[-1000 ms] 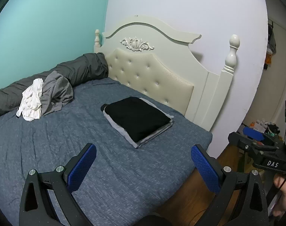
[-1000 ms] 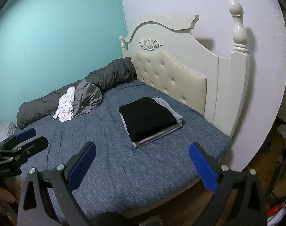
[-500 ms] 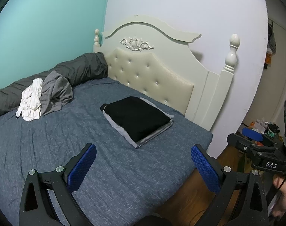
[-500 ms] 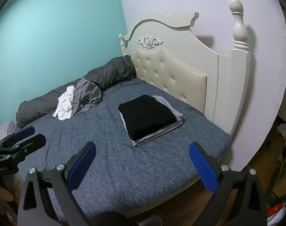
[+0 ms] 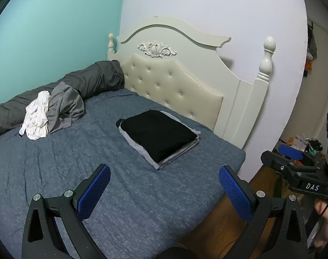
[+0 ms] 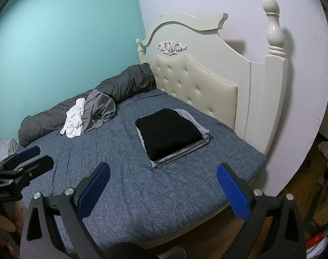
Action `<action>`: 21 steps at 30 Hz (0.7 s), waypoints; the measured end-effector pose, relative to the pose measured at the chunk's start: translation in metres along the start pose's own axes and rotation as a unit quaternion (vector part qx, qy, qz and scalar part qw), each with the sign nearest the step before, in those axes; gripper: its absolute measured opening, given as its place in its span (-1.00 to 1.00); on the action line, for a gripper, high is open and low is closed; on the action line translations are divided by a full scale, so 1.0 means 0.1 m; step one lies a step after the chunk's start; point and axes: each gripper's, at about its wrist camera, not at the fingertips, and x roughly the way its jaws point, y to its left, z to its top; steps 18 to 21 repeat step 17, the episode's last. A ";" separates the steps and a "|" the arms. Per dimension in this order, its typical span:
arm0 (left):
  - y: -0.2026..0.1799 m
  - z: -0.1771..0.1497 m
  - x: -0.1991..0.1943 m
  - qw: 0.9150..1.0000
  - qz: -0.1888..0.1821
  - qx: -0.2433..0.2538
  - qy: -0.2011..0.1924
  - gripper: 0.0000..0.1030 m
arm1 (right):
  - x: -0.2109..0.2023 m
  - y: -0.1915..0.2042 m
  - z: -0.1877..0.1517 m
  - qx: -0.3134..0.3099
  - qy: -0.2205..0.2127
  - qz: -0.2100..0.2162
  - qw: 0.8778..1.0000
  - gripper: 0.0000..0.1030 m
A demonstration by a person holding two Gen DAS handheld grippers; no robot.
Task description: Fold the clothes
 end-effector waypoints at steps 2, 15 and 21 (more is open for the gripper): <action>0.00 0.00 0.01 1.000 -0.001 0.000 0.000 0.99 | 0.01 0.00 0.00 0.000 0.001 0.000 1.000 0.94; 0.03 -0.02 0.02 1.000 0.000 0.000 -0.005 0.99 | 0.04 0.00 -0.03 0.000 0.005 -0.003 1.000 0.94; 0.04 -0.02 0.01 1.000 0.001 -0.001 -0.006 0.99 | 0.04 0.00 -0.03 0.001 0.005 -0.003 1.000 0.94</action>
